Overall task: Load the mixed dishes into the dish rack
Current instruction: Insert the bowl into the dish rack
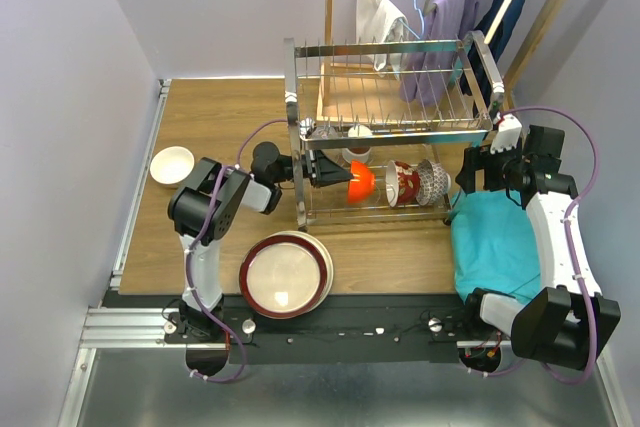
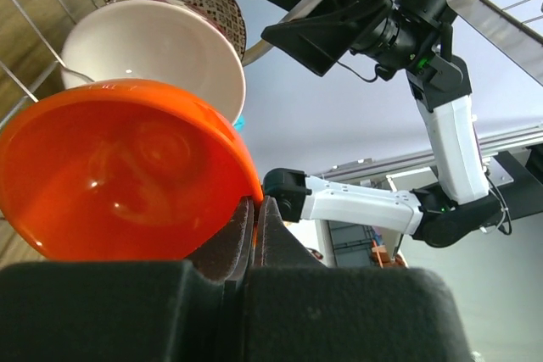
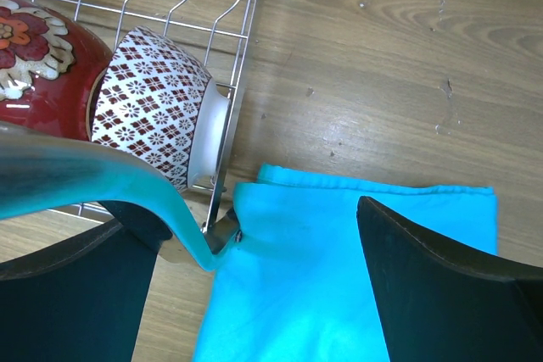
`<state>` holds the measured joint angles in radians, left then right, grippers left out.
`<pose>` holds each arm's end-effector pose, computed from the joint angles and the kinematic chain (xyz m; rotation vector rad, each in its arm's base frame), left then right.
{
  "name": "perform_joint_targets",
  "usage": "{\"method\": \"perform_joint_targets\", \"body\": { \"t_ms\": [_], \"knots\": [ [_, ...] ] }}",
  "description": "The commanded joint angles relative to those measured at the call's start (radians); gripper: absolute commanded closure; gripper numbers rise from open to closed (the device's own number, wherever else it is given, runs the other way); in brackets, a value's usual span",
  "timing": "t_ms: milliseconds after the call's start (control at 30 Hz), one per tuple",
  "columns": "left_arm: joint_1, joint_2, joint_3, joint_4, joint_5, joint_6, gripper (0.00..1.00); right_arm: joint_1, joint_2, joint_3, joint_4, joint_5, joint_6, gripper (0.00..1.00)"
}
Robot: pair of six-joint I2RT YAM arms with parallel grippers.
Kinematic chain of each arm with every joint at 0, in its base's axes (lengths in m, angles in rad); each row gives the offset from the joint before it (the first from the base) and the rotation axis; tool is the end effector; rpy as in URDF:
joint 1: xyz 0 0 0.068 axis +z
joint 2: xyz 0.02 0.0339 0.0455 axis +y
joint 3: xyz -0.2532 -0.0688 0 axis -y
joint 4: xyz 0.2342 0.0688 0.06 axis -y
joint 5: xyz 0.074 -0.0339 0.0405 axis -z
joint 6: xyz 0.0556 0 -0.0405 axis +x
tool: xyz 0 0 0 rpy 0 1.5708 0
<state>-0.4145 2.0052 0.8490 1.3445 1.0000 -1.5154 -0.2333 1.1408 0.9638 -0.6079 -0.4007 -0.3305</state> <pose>0.3272 -0.1951 0.1725 0.0643 1.9426 -2.1160 0.2425 -0.0353 0.2730 -0.3022 2.2659 0.1817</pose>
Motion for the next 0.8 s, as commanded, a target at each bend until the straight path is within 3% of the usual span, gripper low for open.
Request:
{"method": "perform_joint_targets", "body": {
  "t_ms": [0, 133, 267, 467, 600, 767],
  "knots": [
    [-0.021, 0.027, 0.009, 0.237, -0.041, -0.006, 1.00, -0.008, 0.007, -0.002, -0.047, 0.056, -0.116, 0.00],
    [-0.012, 0.017, -0.016, 0.170, -0.054, 0.026, 1.00, -0.008, 0.019, 0.001, -0.039, 0.049, -0.114, 0.00],
    [-0.013, 0.070, 0.001, 0.255, -0.047, -0.045, 1.00, -0.008, 0.033, 0.009, -0.029, 0.046, -0.113, 0.00],
    [0.003, 0.006, -0.051, 0.107, -0.080, 0.055, 1.00, -0.008, 0.043, 0.026, -0.027, 0.046, -0.116, 0.00],
    [0.006, -0.049, -0.056, 0.021, -0.080, 0.132, 0.78, -0.008, 0.036, 0.007, -0.015, 0.042, -0.108, 0.00],
    [0.011, -0.109, -0.064, -0.097, -0.066, 0.231, 0.63, -0.008, 0.017, 0.013, -0.004, 0.040, -0.101, 0.00]
  ]
}}
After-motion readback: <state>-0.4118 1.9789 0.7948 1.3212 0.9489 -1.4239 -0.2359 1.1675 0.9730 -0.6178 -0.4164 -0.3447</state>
